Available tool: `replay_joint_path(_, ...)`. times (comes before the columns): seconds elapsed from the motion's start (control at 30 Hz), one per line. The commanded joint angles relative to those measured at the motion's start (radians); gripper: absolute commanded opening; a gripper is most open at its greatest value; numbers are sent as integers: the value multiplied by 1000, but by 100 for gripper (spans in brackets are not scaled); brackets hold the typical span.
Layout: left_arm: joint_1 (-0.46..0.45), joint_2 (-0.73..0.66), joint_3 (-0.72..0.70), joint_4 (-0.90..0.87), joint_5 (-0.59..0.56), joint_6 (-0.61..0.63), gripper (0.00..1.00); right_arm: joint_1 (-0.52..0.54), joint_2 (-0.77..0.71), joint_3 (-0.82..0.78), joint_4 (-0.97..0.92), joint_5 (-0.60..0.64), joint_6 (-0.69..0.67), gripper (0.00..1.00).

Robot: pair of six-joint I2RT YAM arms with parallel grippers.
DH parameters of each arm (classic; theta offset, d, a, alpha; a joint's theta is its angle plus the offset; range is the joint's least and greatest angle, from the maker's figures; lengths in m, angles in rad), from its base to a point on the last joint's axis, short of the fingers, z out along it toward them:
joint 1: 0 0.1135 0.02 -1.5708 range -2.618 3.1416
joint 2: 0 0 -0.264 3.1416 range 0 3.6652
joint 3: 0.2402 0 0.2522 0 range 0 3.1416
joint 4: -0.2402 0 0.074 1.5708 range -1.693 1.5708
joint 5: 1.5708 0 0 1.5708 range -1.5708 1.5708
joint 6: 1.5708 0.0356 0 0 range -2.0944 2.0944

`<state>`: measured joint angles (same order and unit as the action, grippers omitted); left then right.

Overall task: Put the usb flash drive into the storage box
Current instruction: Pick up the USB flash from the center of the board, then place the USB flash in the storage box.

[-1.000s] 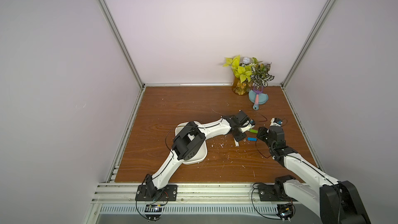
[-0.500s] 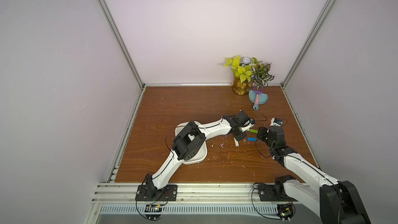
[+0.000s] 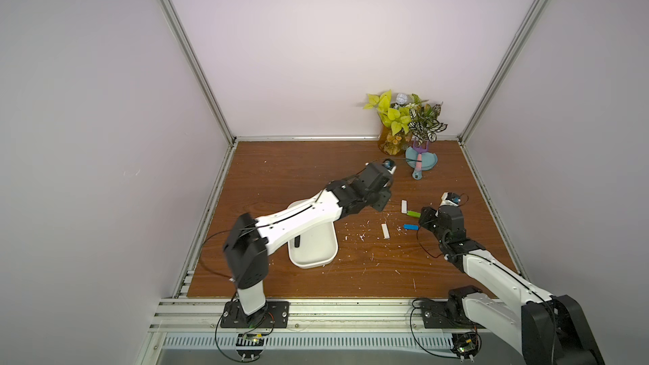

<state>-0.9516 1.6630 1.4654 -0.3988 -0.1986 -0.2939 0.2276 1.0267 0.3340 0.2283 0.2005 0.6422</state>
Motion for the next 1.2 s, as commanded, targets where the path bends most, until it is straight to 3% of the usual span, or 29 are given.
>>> replay_joint_path(0.0, 28, -199, -237, -55, -188, -246, 1, -2, -4, 9, 24, -11, -4, 39)
replay_joint_path(0.13, 114, -475, -549, -91, -258, -475, 1, -2, -12, 17, 6, -8, -7, 39)
replay_joint_path(0.27, 154, -579, -713, -80, -245, -551, 1, -2, -15, 5, 27, -19, -6, 39)
replay_joint_path(0.5, 218, -373, -757, 4, -82, -581, 1, -2, 2, 21, -2, 11, -13, 40)
replay_joint_path(0.67, 220, -272, -758, 17, -62, -629, 1, -3, -4, 8, 18, 8, -13, 40)
replay_joint_path(1.17, 220, -229, -809, 32, -90, -653, 0, -2, 19, 12, 24, -11, -10, 40)
